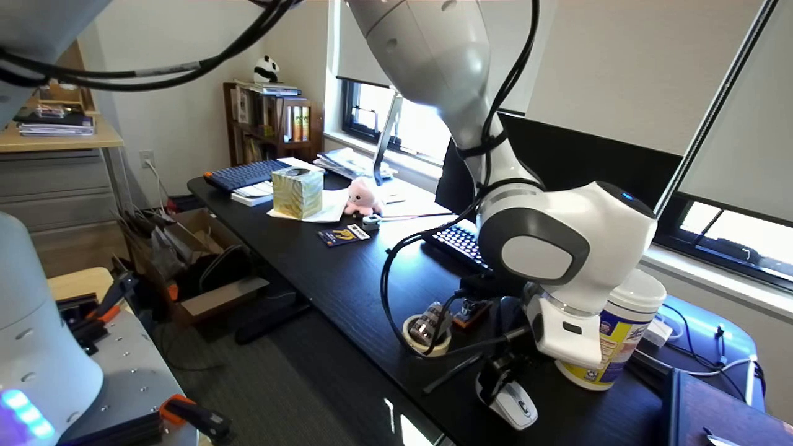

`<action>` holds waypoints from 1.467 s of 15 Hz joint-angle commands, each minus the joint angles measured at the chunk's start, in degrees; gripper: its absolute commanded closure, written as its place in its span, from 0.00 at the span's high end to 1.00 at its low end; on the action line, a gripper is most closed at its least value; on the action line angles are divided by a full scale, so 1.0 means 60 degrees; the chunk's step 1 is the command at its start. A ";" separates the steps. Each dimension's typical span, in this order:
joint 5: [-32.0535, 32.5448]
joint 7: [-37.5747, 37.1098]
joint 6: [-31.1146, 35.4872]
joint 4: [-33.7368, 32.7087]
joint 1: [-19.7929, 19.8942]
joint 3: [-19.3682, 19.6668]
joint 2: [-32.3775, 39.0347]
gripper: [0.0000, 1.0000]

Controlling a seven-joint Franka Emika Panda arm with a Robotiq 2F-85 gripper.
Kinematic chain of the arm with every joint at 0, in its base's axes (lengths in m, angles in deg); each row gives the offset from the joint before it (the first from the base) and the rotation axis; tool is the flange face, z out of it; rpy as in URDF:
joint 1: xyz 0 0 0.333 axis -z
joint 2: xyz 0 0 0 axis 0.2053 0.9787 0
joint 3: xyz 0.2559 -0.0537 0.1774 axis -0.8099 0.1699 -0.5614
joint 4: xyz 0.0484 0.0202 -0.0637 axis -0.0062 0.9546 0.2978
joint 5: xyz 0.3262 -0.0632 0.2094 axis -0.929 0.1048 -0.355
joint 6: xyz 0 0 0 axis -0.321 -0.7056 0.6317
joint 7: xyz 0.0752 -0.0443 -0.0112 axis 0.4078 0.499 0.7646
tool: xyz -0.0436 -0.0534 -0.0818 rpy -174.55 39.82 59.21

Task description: Move the white mouse to the right side of the desk

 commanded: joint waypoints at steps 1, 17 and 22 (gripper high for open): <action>-0.0126 -0.0926 0.0711 -0.0112 -0.0055 -0.0064 0.0132 0.39; 0.1455 0.0667 0.0758 -0.0317 -0.0062 -0.0245 0.0364 0.39; 0.1394 0.0872 0.0796 -0.0494 -0.0025 -0.0309 0.0579 0.39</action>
